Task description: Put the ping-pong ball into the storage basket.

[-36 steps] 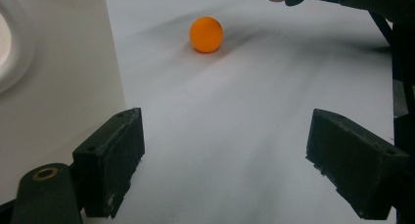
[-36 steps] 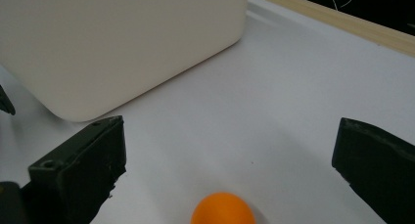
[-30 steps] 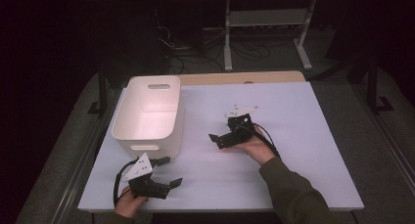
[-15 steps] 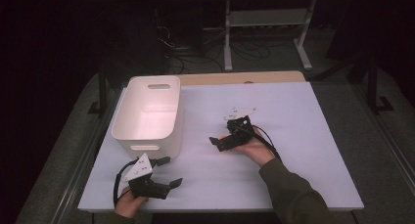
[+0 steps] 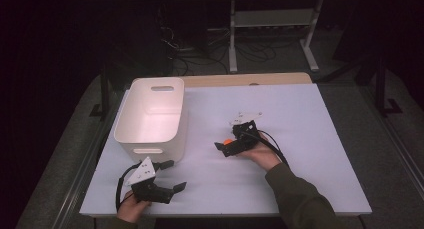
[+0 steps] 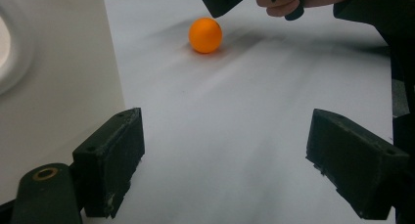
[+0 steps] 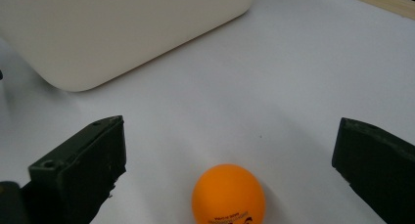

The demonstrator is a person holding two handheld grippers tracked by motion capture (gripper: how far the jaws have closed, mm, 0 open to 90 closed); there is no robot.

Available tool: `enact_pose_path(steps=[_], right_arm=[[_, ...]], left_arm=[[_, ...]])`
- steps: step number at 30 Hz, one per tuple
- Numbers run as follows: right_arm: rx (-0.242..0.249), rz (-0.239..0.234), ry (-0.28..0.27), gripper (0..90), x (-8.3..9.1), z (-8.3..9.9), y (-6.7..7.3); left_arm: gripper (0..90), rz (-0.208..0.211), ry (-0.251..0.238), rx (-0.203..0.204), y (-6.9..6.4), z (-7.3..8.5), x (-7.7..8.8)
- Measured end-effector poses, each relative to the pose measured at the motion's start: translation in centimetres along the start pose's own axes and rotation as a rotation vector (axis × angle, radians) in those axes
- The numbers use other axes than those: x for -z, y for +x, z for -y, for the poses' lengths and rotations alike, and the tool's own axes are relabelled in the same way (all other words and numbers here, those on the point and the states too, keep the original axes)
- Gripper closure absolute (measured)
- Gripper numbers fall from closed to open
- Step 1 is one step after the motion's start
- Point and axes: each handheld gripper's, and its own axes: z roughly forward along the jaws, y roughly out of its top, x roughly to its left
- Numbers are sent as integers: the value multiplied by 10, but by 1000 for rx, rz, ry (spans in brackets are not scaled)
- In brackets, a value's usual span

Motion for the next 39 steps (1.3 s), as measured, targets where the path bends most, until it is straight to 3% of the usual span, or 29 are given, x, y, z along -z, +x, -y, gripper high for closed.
enact_pose_path(steps=[39], right_arm=[[10,10,30,0,-13,22,-2]], left_arm=[[141,3,5,-1,1,0,0]])
